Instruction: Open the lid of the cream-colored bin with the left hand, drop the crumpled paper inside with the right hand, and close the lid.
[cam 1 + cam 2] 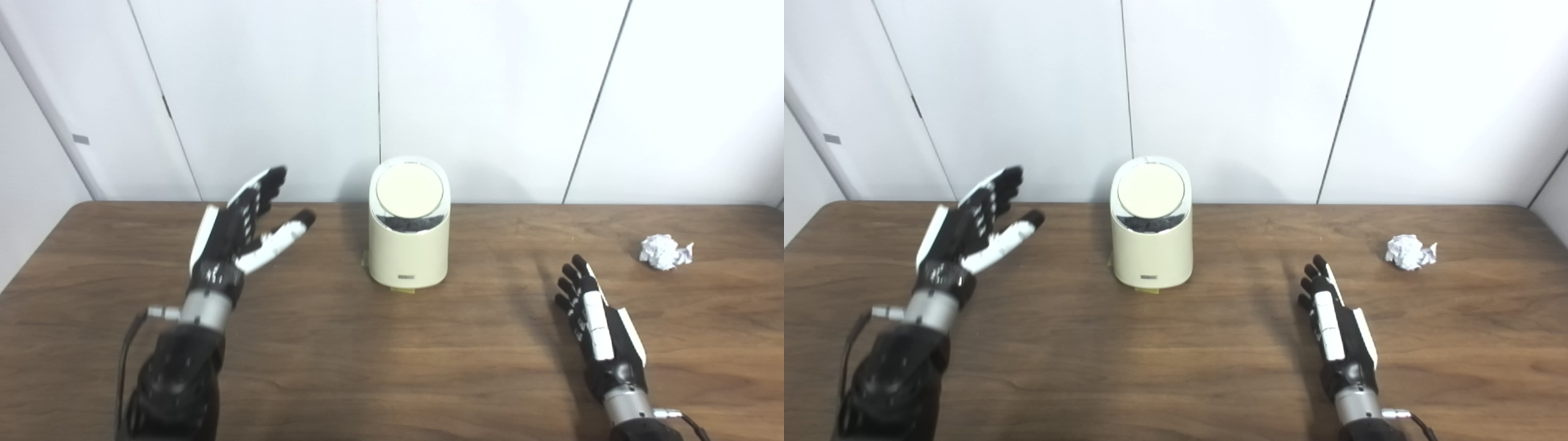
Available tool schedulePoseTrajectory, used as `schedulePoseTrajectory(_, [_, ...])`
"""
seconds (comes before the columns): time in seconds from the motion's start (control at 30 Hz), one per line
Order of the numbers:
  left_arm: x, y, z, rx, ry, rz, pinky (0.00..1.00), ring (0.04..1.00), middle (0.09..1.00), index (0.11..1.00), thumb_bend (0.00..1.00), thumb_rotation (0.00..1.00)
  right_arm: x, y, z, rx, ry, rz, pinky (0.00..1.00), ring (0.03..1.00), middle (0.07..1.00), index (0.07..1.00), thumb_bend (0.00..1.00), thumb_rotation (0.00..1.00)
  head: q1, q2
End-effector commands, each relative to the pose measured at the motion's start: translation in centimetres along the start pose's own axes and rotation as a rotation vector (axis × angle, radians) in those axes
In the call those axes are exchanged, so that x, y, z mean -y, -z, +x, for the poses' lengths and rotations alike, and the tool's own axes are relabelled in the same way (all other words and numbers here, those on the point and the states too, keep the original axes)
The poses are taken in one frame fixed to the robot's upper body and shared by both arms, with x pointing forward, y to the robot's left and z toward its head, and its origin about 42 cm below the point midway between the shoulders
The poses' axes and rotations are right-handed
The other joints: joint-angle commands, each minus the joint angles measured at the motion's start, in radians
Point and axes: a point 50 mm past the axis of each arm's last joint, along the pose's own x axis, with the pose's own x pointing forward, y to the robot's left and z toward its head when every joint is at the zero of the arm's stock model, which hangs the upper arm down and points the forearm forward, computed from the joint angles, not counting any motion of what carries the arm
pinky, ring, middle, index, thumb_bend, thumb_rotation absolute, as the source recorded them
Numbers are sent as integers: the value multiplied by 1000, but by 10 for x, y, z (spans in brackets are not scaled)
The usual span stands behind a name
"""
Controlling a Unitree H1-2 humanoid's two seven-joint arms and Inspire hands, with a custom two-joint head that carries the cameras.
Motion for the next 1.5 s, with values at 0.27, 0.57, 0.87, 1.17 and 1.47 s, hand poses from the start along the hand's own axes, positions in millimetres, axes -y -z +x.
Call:
schedulePoseTrajectory(0.27, [13, -71, 98, 82, 207, 319, 853, 901, 899, 911, 906, 402, -5, -13, 10, 79, -27, -22, 931, 950, 966, 991, 554, 968, -6, 0])
schedulePoseTrajectory(0.57, [38, -90, 158, 3, 393, 483, 795, 908, 936, 967, 942, 417, -8, -12, 6, 66, -22, -34, 910, 943, 959, 999, 567, 962, -13, -2])
schedulePoseTrajectory(0.87, [64, -98, 195, -95, 501, 608, 815, 931, 965, 976, 958, 327, -12, -12, 4, 63, -25, -27, 922, 940, 958, 995, 527, 964, -15, 0])
schedulePoseTrajectory(1.17, [82, -101, 209, -72, 507, 758, 786, 908, 949, 951, 959, 264, -17, -16, 5, 69, -23, -36, 920, 940, 950, 991, 543, 978, -18, 1])
schedulePoseTrajectory(1.47, [88, -92, 219, -45, 513, 864, 766, 912, 970, 953, 989, 246, -20, -19, 5, 70, -20, -22, 923, 932, 943, 993, 551, 970, -20, 3])
